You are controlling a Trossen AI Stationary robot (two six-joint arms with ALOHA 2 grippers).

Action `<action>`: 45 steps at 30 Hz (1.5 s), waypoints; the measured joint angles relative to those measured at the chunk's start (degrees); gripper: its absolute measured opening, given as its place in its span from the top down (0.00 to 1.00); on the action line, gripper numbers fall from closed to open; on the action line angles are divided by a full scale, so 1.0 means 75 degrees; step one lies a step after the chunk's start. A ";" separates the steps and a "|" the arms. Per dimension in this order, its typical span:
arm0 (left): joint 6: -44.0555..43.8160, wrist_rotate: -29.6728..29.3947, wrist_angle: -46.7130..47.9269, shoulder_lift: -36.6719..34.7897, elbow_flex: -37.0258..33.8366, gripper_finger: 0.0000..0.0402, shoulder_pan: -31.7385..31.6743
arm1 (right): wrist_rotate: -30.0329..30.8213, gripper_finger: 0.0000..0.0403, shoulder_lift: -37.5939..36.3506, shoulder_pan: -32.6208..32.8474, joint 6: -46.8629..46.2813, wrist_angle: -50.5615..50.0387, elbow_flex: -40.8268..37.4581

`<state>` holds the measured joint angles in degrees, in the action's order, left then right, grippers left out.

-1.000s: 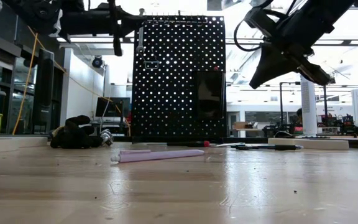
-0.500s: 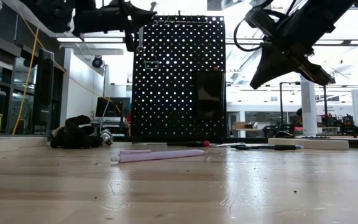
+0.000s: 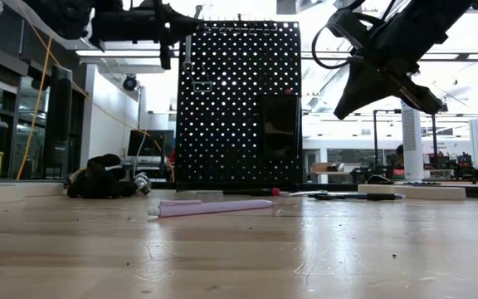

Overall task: Hang tools onto peg board
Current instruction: Hang the wrench onto the peg board

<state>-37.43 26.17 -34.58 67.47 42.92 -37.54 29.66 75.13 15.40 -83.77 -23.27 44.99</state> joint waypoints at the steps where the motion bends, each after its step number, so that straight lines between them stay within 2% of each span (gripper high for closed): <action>1: 0.0008 0.0002 0.0085 -0.0006 0.0002 1.00 0.0000 | -0.0002 1.00 0.0000 0.0000 -0.0002 0.0000 0.0000; 5: 0.0106 -0.0065 0.0645 -0.0061 -0.0003 1.00 0.0061 | -0.0020 1.00 0.0000 0.0000 -0.0007 0.0000 0.0000; 11: 0.0550 -0.0629 0.1021 -0.0636 -0.0003 1.00 0.0178 | -0.0020 1.00 0.0000 0.0000 -0.0019 -0.0001 0.0000; 18: 0.0841 -0.0671 0.1933 -0.0798 0.0003 1.00 0.0162 | 0.0030 1.00 0.0000 -0.0015 0.0026 -0.0023 0.0000; 31: 0.0767 -0.0623 0.1359 -0.0670 0.0003 1.00 0.0286 | -0.0051 1.00 0.0000 0.0000 0.0018 -0.0003 0.0000; 40: 0.0974 -0.1193 0.1993 -0.0753 0.0003 1.00 0.0244 | -0.0081 1.00 0.0000 0.0000 0.0033 -0.0006 0.0000; 45: 0.1015 -0.1227 0.1986 -0.0753 0.0003 1.00 0.0146 | -0.0081 1.00 0.0000 0.0000 0.0033 -0.0006 0.0000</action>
<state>-29.82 16.97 -19.68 61.82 42.94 -36.45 29.05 75.13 15.40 -83.53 -23.31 44.99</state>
